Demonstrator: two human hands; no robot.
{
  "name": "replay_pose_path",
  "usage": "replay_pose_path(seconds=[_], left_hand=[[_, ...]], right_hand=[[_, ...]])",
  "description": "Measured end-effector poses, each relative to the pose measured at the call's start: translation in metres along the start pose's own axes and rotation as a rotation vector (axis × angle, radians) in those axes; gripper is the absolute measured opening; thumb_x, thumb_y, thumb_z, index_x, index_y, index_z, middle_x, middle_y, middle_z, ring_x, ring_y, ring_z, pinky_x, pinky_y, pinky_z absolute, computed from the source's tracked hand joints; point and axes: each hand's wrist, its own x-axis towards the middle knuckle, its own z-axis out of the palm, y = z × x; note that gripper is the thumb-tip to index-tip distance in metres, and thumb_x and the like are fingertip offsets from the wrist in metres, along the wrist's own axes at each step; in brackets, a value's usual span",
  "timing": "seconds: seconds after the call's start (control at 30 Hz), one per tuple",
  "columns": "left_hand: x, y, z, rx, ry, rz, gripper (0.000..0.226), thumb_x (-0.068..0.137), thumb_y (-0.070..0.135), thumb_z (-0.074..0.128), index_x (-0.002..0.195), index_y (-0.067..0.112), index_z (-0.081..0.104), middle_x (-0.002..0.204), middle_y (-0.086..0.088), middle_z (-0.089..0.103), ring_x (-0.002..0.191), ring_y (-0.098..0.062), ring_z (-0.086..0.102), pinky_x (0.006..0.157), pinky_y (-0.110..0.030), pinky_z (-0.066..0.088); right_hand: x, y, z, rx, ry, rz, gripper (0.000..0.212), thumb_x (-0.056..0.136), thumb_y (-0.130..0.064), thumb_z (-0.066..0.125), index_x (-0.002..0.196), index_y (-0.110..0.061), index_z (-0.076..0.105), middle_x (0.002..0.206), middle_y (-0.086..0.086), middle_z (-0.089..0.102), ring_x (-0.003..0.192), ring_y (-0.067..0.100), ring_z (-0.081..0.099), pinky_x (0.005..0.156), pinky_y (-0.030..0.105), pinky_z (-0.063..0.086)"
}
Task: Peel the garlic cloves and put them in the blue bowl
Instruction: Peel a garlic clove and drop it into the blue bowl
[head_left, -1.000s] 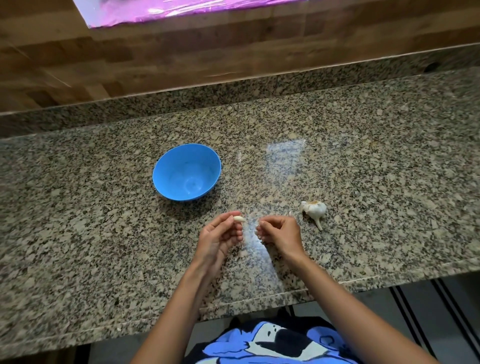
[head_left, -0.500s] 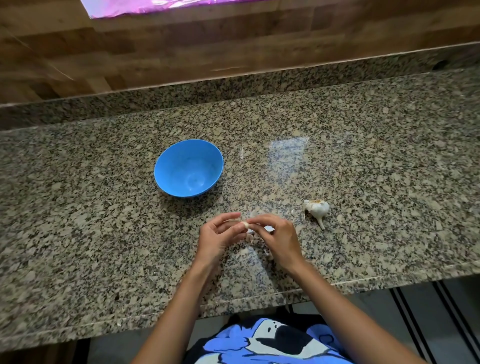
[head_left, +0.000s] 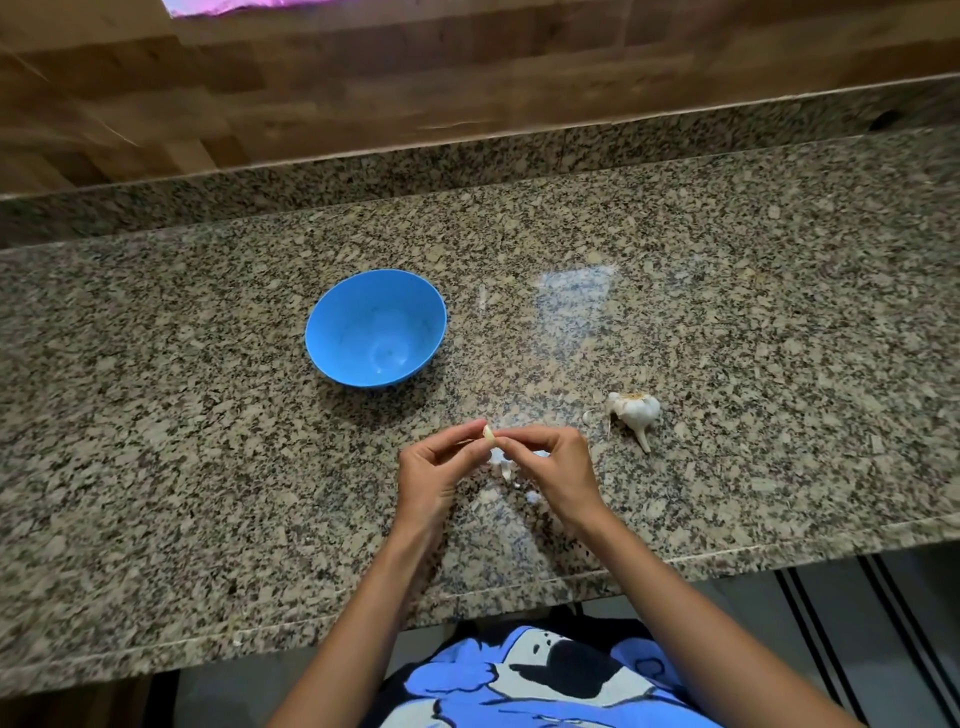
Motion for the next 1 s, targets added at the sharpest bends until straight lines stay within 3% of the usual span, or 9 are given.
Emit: replay_pose_path(seconds=[0.2,0.37,0.53,0.63,0.73,0.87,1.0], left_hand=[[0.002,0.000,0.001,0.083,-0.024,0.086,0.029,0.071,-0.005,0.073,0.097,0.006,0.071,0.093,-0.008,0.073,0.088,-0.021,0.070,0.077,-0.027,0.056],[0.004,0.002,0.000,0.012,-0.030,0.061,0.030,0.071,-0.004,0.073,0.100,0.003,0.070,0.095,-0.010,0.073,0.090,-0.021,0.070,0.076,-0.026,0.055],[0.006,0.002,-0.003,-0.010,-0.068,0.061,0.031,0.066,0.005,0.076,0.096,0.001,0.070,0.095,-0.016,0.072,0.086,-0.025,0.069,0.073,-0.027,0.056],[0.006,0.004,-0.004,0.041,-0.116,0.092,0.023,0.069,0.003,0.075,0.090,-0.002,0.069,0.089,-0.014,0.072,0.082,-0.024,0.069,0.073,-0.027,0.056],[0.004,0.004,-0.002,0.064,-0.086,0.113,0.025,0.069,0.008,0.075,0.093,0.001,0.070,0.089,-0.012,0.072,0.080,-0.021,0.069,0.070,-0.025,0.056],[0.004,-0.002,-0.001,0.109,-0.081,0.131,0.024,0.073,0.003,0.074,0.097,0.006,0.071,0.094,-0.011,0.072,0.086,-0.027,0.070,0.073,-0.033,0.058],[0.008,-0.001,-0.008,0.156,-0.089,0.211,0.022,0.071,0.007,0.074,0.093,0.007,0.073,0.095,-0.010,0.072,0.089,-0.027,0.069,0.076,-0.033,0.058]], right_hand=[[-0.001,-0.006,0.003,0.069,0.034,0.042,0.009,0.081,-0.011,0.070,0.087,-0.014,0.074,0.079,0.002,0.072,0.070,0.011,0.066,0.062,0.027,0.053],[0.000,-0.019,-0.006,0.215,-0.092,0.145,0.010,0.081,-0.014,0.070,0.090,-0.011,0.073,0.087,0.013,0.071,0.070,0.019,0.063,0.058,0.029,0.052],[0.001,-0.019,-0.008,0.209,-0.098,0.143,0.012,0.079,-0.014,0.071,0.090,-0.013,0.069,0.090,0.017,0.070,0.069,0.024,0.064,0.055,0.030,0.052],[0.001,-0.020,-0.009,0.134,-0.119,0.092,0.016,0.080,-0.012,0.069,0.096,-0.012,0.070,0.091,0.015,0.070,0.066,0.020,0.063,0.051,0.026,0.050],[0.002,-0.021,-0.009,0.139,-0.074,0.039,0.009,0.078,-0.009,0.071,0.087,-0.008,0.072,0.084,0.011,0.071,0.058,0.015,0.061,0.045,0.022,0.047],[-0.002,-0.020,-0.004,0.265,-0.015,0.048,0.007,0.075,-0.006,0.072,0.081,-0.010,0.073,0.078,0.007,0.071,0.059,0.018,0.062,0.048,0.023,0.050],[-0.002,-0.021,-0.008,0.233,-0.116,0.099,0.007,0.078,-0.010,0.070,0.084,-0.006,0.072,0.077,0.009,0.072,0.067,0.018,0.067,0.052,0.024,0.054]])
